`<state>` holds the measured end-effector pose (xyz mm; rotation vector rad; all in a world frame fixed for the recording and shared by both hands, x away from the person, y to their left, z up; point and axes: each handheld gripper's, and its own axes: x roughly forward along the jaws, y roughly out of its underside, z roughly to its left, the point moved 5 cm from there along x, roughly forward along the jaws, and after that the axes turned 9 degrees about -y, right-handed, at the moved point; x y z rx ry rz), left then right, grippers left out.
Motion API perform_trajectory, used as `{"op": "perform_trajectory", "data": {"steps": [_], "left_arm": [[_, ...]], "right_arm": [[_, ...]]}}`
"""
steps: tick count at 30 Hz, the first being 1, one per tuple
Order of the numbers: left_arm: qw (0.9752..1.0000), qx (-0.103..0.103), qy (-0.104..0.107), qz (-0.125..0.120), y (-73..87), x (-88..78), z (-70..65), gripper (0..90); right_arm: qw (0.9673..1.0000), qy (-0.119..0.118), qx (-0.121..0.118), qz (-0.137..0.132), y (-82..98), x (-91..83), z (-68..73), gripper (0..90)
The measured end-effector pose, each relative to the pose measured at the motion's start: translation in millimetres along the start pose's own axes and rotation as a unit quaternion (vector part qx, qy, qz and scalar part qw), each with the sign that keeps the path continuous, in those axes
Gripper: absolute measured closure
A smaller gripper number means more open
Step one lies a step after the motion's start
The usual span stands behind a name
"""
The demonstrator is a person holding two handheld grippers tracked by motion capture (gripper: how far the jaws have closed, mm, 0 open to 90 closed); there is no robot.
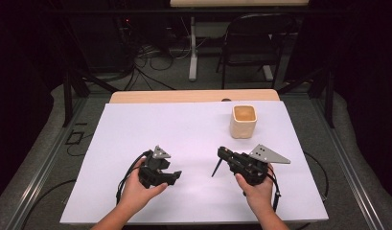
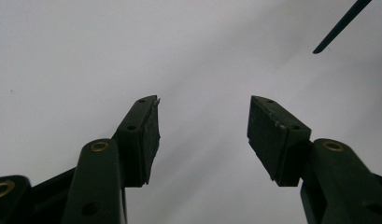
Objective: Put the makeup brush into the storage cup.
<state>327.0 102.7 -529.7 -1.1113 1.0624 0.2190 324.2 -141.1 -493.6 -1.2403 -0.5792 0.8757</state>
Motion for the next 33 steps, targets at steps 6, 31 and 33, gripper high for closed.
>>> {"op": "perform_trajectory", "data": {"steps": [6,31,33], "left_arm": [[1.0,-0.002,-0.007,-0.003,0.7,0.0,2.9,40.2],[0.9994,-0.032,0.003,-0.013,7.0,-6.3,24.1,39.6],[0.9989,-0.042,0.003,-0.02,7.2,-7.4,26.6,39.7]], "right_arm": [[1.0,0.0,-0.001,-0.001,-0.3,-0.2,-0.7,84.0],[0.9983,0.041,-0.039,0.015,-16.0,-4.2,-15.3,84.0],[0.9979,0.045,-0.044,0.016,-19.4,-5.3,-16.7,84.0]]}}
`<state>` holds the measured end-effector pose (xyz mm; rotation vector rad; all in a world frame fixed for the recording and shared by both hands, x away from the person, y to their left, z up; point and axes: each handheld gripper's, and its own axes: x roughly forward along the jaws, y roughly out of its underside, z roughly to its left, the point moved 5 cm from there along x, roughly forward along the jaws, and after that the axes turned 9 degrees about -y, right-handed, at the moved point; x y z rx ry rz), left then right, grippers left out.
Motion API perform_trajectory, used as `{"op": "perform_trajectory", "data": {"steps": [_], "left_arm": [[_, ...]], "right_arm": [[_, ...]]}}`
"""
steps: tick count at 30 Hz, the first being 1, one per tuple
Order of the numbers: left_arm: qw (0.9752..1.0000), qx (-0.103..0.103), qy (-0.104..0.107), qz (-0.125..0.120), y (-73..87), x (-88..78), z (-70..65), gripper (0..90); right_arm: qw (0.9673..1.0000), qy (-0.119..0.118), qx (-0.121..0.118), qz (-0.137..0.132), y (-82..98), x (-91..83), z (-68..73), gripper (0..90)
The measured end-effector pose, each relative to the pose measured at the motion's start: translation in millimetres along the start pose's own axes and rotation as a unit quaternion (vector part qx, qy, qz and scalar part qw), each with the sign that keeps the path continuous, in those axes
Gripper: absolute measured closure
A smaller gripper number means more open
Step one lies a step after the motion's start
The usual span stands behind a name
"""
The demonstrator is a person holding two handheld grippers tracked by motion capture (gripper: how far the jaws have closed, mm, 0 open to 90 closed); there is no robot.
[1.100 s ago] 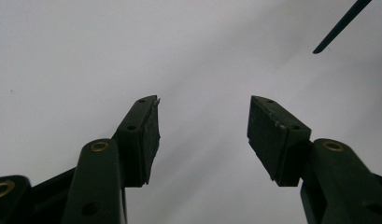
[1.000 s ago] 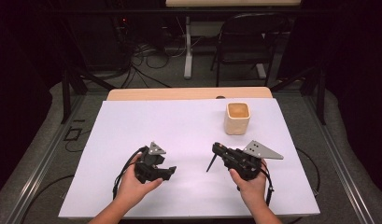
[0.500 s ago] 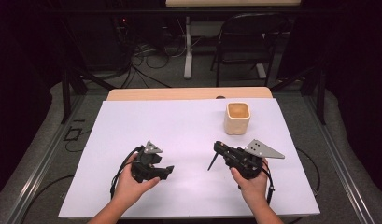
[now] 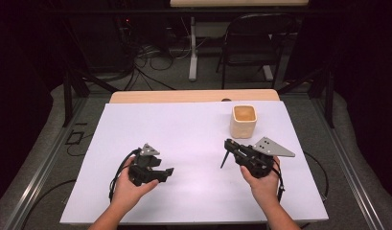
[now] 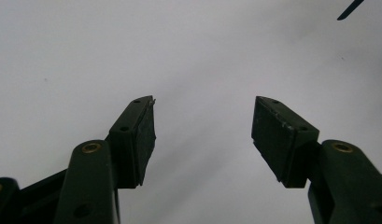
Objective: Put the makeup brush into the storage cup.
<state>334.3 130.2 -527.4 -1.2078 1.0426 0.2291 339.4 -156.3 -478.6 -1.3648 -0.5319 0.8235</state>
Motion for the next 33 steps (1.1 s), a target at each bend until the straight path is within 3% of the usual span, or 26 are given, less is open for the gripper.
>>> {"op": "perform_trajectory", "data": {"steps": [18,33], "left_arm": [[0.9995,-0.027,-0.009,-0.018,8.1,-2.6,15.5,39.2],[0.9989,-0.037,-0.023,-0.018,16.6,-4.4,25.5,38.4]], "right_arm": [[0.9992,0.03,-0.02,0.017,-15.5,-3.0,-15.4,84.0],[0.9986,0.046,-0.015,0.024,-22.1,-2.7,-27.0,84.0]]}}
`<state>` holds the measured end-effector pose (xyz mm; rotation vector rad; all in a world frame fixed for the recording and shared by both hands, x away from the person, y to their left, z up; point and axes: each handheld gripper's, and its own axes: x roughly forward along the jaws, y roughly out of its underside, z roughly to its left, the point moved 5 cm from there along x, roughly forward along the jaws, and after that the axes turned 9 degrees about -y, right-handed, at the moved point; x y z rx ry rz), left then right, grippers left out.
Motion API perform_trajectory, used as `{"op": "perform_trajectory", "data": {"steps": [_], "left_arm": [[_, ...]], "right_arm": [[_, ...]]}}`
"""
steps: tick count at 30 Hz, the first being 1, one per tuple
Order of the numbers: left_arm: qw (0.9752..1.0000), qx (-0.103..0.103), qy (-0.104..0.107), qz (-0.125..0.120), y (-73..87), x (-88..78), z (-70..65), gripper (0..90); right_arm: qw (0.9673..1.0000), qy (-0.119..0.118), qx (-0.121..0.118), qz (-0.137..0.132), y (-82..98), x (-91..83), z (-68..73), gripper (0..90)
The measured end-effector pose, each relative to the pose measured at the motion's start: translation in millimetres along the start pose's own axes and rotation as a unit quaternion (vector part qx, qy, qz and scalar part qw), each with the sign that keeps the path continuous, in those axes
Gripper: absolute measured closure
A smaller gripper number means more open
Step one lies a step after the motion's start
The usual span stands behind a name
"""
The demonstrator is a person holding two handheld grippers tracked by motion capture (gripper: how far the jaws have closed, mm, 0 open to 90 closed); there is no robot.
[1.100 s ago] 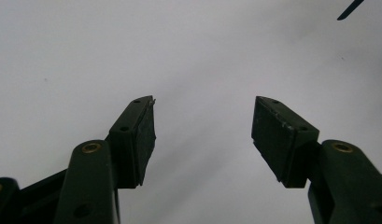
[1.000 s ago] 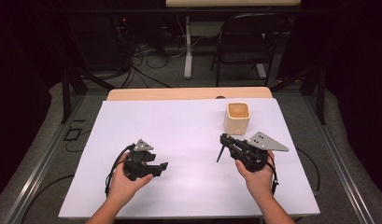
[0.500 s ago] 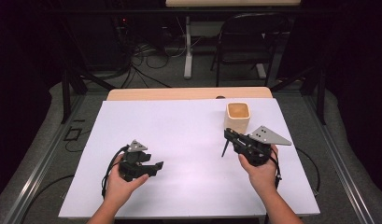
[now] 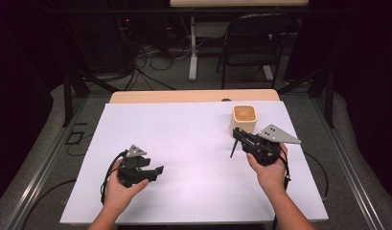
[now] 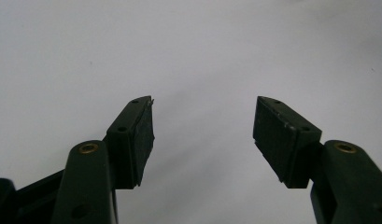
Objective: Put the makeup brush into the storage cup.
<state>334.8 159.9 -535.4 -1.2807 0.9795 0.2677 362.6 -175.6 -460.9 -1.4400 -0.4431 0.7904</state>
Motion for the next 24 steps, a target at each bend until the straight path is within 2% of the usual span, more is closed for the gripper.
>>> {"op": "perform_trajectory", "data": {"steps": [11,16,21,24], "left_arm": [[1.0,-0.001,0.0,0.001,4.0,-3.1,4.8,38.4],[0.9999,-0.012,-0.003,-0.005,5.1,-4.3,7.1,38.4],[0.9999,-0.011,-0.002,-0.001,6.0,-5.2,9.8,38.4],[0.9999,-0.014,-0.003,-0.002,6.2,-5.0,10.2,38.5]], "right_arm": [[0.9999,0.01,-0.001,0.002,-4.2,0.1,-7.8,84.0],[0.9999,0.012,-0.001,-0.005,-8.6,1.3,-10.1,84.0],[0.9998,0.016,-0.007,0.002,-12.0,4.0,-14.4,84.0],[0.9998,0.017,-0.002,0.008,-12.8,6.1,-18.0,84.0]]}}
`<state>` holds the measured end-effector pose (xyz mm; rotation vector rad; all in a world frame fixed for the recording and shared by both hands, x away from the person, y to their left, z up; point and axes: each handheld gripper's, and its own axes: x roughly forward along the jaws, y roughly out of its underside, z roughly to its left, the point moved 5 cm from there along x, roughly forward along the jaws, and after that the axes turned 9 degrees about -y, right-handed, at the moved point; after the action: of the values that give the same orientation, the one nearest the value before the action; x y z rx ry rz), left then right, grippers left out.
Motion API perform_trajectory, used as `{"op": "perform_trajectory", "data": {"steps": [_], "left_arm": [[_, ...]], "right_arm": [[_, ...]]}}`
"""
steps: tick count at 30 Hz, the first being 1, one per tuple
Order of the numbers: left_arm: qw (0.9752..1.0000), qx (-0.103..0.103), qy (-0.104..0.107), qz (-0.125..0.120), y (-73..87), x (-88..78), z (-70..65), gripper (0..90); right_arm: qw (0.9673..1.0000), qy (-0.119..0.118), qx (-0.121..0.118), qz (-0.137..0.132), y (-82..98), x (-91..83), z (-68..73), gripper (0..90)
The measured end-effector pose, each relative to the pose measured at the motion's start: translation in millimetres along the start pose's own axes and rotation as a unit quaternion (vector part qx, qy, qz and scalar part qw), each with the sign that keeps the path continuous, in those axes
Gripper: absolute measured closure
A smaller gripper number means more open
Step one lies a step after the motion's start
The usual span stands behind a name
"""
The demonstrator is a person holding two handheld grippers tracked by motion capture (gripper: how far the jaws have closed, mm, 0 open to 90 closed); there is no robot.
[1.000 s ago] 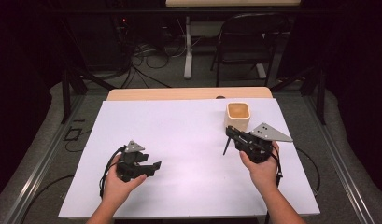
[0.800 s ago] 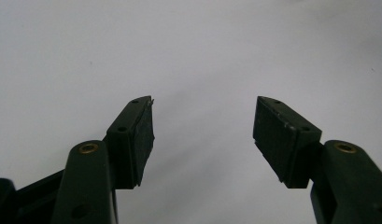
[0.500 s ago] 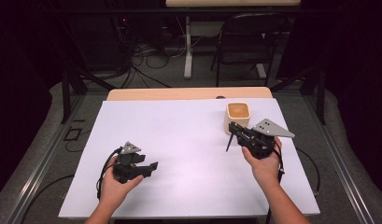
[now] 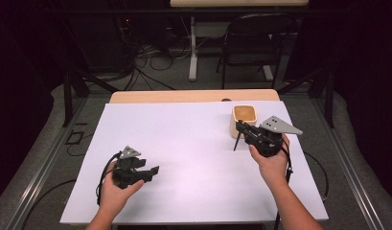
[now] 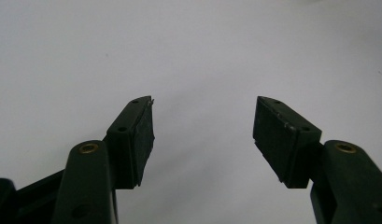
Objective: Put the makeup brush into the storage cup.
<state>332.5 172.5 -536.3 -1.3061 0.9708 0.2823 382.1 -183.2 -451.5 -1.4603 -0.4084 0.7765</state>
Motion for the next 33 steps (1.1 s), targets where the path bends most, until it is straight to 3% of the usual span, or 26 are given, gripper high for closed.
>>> {"op": "perform_trajectory", "data": {"steps": [9,21,33], "left_arm": [[1.0,0.0,0.0,0.003,0.5,0.8,0.4,38.4],[1.0,-0.001,-0.003,-0.002,0.9,-1.1,1.6,38.5],[1.0,-0.005,-0.005,-0.006,1.1,-0.8,1.6,38.5]], "right_arm": [[1.0,0.0,-0.007,0.005,-10.8,2.5,-5.7,84.0],[0.9995,0.027,-0.014,0.011,-27.0,5.1,-22.8,84.0],[0.999,0.037,-0.021,0.012,-42.6,10.2,-30.1,84.0]]}}
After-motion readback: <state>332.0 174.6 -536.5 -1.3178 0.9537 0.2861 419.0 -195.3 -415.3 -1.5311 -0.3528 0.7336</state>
